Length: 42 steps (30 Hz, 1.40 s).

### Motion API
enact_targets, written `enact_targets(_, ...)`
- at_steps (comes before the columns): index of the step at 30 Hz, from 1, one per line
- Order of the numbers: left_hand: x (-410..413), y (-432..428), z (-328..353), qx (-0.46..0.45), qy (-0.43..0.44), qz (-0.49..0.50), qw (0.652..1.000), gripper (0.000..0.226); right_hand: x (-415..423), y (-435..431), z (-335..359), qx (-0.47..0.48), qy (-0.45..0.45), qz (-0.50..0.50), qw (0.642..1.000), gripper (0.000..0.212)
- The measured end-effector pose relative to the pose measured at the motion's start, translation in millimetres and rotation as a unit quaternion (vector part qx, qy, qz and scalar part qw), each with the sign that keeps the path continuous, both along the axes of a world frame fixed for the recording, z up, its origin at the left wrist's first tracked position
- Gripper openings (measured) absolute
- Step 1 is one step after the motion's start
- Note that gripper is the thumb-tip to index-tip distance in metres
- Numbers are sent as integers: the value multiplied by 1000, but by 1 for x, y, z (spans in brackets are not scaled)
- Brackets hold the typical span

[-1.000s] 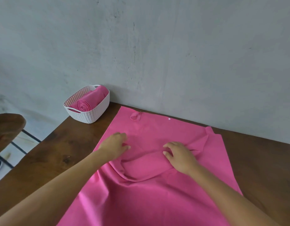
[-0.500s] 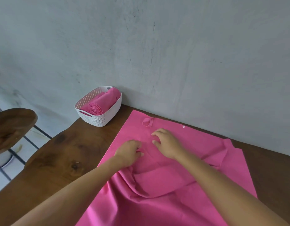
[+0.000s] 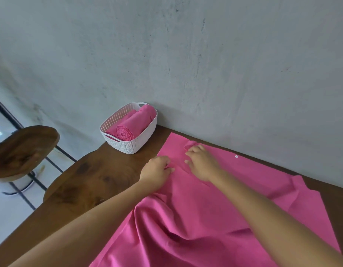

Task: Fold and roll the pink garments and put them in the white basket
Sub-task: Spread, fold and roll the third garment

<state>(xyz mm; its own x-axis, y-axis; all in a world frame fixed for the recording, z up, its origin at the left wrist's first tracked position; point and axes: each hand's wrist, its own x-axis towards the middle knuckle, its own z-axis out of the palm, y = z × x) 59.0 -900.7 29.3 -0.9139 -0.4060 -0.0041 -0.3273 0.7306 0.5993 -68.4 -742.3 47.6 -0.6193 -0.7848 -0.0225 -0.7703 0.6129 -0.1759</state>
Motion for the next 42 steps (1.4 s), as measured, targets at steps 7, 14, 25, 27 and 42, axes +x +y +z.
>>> enact_targets(7, -43, -16, 12, 13, 73, 18, 997, 31, 6, 25, 14, -153, -52, -41, 986, 38)
enact_targets(14, -71, -25, 18, -26, 97, -15, 995, 10, 22, 42, 22, -199, -76, -38, 976, 36)
enact_targets(25, -26, -13, 29, 53, 168, -34, 984, 17, 13, 37, 60, -417, -262, -160, 856, 19)
enact_targets(27, -14, -7, 25, 61, 171, -36, 983, 16, 8, 35, 67, -446, -288, -170, 830, 13)
enact_targets(42, 25, 26, -14, 177, 132, 85, 972, 13, -15, 146, 28, -226, -162, -213, 936, 12)
